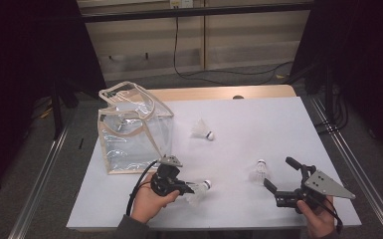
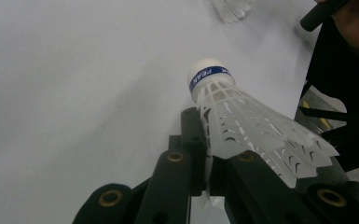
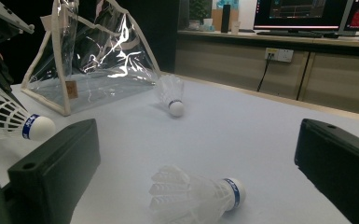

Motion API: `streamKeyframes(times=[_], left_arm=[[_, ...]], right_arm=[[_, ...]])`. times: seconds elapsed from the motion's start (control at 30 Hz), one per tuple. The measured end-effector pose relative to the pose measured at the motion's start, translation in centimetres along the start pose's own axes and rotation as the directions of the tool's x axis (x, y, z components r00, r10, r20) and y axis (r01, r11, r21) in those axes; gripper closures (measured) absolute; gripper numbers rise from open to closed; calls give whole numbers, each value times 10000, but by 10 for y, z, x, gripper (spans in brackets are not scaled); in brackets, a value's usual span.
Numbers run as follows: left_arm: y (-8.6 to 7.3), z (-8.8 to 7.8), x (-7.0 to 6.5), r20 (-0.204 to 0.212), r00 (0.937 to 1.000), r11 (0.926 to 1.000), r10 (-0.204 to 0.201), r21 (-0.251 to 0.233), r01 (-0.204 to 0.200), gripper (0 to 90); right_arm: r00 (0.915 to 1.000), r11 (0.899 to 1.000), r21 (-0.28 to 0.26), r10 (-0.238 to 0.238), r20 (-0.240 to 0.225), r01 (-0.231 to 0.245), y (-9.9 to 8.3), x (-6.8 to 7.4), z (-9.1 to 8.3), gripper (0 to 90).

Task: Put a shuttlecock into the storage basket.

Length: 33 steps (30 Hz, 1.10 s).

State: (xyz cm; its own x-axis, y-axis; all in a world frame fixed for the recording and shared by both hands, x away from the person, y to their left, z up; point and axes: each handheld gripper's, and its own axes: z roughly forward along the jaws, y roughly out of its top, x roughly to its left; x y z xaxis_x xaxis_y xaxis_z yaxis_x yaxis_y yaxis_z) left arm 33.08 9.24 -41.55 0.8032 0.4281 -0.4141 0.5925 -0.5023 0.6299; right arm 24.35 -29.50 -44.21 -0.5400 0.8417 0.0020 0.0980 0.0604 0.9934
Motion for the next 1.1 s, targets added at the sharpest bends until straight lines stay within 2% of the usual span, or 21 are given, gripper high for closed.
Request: streamKeyframes(times=[0.13,0.47,0.5,0.6,0.87,0.9,0.97,1.03,1.1], left_arm=[[5,-3,-1,-129,9999,9997,-1,262,4,899],[17,-9,-1,-51,9999,9994,116,320,-115,899],[20,-10,-1,-232,9996,9991,131,397,-121,899],[22,-11,-1,-152,9998,9992,156,376,-151,899],[33,-16,-5,-325,9989,9985,343,449,-328,900],[35,-18,-6,-474,9982,9980,361,533,-336,899],[37,-19,-5,-451,9983,9978,375,572,-349,899],[39,-22,-6,-643,9972,9976,383,599,-344,899],[41,-24,-6,-587,9978,9982,312,533,-281,899]], right_arm=[[10000,10000,25,16,-22,-16,0,1,1,0],[9999,9999,111,127,-81,-126,-1,-1,1,0],[9999,9999,111,121,-88,-120,-1,-1,1,0],[9999,9998,121,129,-98,-128,-1,-1,1,0],[9998,9998,154,139,-159,-136,-1,-1,1,0],[9997,9997,177,143,-175,-140,-1,-1,1,0],[9997,9997,203,155,-162,-152,-1,-1,1,0],[9996,9996,189,211,-175,-207,-1,-2,1,0],[9996,9996,147,248,-144,-246,0,-3,1,0]])
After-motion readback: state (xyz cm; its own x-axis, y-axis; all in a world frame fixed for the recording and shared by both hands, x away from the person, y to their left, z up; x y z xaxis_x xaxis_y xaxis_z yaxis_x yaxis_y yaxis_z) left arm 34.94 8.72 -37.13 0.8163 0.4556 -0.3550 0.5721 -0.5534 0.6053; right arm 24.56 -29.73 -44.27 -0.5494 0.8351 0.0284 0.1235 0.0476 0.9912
